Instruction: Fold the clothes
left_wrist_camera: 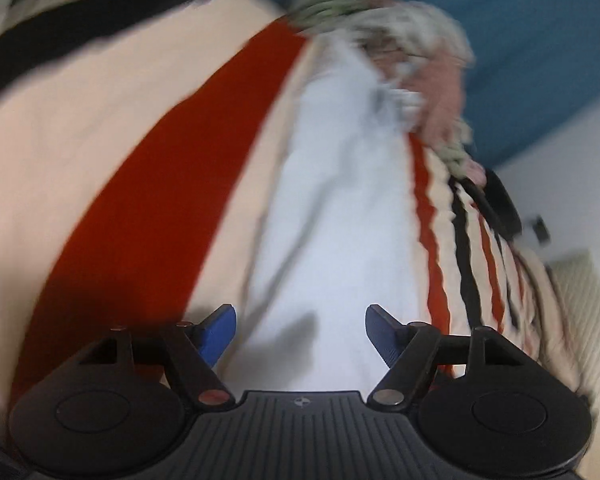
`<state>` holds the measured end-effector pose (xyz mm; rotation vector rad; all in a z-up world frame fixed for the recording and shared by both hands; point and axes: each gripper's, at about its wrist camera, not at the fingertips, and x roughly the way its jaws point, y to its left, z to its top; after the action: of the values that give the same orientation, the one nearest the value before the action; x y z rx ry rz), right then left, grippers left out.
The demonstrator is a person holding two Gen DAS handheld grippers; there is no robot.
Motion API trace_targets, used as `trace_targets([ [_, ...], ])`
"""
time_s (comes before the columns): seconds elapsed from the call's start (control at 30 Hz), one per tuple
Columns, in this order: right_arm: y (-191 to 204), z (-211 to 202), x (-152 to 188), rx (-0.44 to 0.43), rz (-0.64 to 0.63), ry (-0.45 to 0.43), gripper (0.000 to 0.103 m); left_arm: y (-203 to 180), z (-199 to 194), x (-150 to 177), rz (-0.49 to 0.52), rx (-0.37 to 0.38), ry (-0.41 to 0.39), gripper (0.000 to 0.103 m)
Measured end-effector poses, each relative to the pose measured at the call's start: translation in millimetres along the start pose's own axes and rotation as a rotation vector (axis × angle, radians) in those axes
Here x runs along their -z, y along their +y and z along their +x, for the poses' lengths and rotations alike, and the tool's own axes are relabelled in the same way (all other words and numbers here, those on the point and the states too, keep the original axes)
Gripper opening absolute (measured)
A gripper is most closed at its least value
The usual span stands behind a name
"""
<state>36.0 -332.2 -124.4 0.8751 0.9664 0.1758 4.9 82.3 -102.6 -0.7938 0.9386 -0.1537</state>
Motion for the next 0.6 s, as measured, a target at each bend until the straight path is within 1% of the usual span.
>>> trace_targets([
  [0.03, -2.1, 1.4, -0.1, 0.009, 0.008, 0.006, 0.052, 9.7, 3.7, -2.9, -0.059, 0.005, 0.011, 0.069],
  [0.07, -4.2, 2.7, -0.2, 0.017, 0.017, 0.011, 0.051, 18.0, 6.2, -5.2, -0.109, 0.004, 0.012, 0.068],
  [0.1, -3.3, 3.3, 0.9, 0.017, 0.010, 0.016, 0.051, 22.9, 8.1, -6.5, -0.133, 0.002, 0.016, 0.067],
  [0.13, -2.4, 3.8, 1.9, 0.016, 0.003, 0.021, 0.051, 25.8, 9.8, -7.4, -0.141, 0.001, 0.021, 0.063],
  [0.17, -1.4, 4.4, 3.0, 0.016, -0.003, 0.026, 0.051, 26.3, 12.4, -7.0, -0.139, 0.001, 0.041, 0.056],
  [0.2, -0.4, 4.9, 4.1, 0.015, -0.010, 0.032, 0.051, 25.3, 15.6, -5.8, -0.129, 0.002, 0.069, 0.052],
  [0.23, 1.3, 5.0, 6.3, 0.017, -0.019, 0.036, 0.051, 24.4, 18.8, -4.6, -0.120, 0.003, 0.097, 0.043],
  [0.27, 3.0, 5.1, 8.5, 0.019, -0.028, 0.039, 0.051, 22.8, 21.1, -2.4, -0.112, 0.003, 0.114, 0.038],
  [0.4, 3.6, 1.6, 18.5, 0.015, -0.031, 0.049, 0.049, 15.0, 27.8, 8.4, -0.085, -0.002, 0.154, 0.036],
  [0.5, 5.5, 0.4, 30.3, 0.026, -0.037, 0.069, 0.040, 12.7, 26.8, 13.7, -0.073, -0.013, 0.159, 0.032],
  [0.53, 6.9, 0.5, 34.8, 0.033, -0.041, 0.076, 0.029, 11.9, 26.0, 13.9, -0.068, -0.012, 0.162, 0.027],
  [0.57, 7.3, 0.2, 38.1, 0.039, -0.035, 0.081, 0.018, 11.8, 23.1, 14.2, -0.070, -0.008, 0.162, 0.019],
  [0.6, 8.8, -2.2, 39.0, 0.044, -0.041, 0.073, 0.015, 12.6, 19.3, 14.5, -0.081, 0.001, 0.162, 0.015],
])
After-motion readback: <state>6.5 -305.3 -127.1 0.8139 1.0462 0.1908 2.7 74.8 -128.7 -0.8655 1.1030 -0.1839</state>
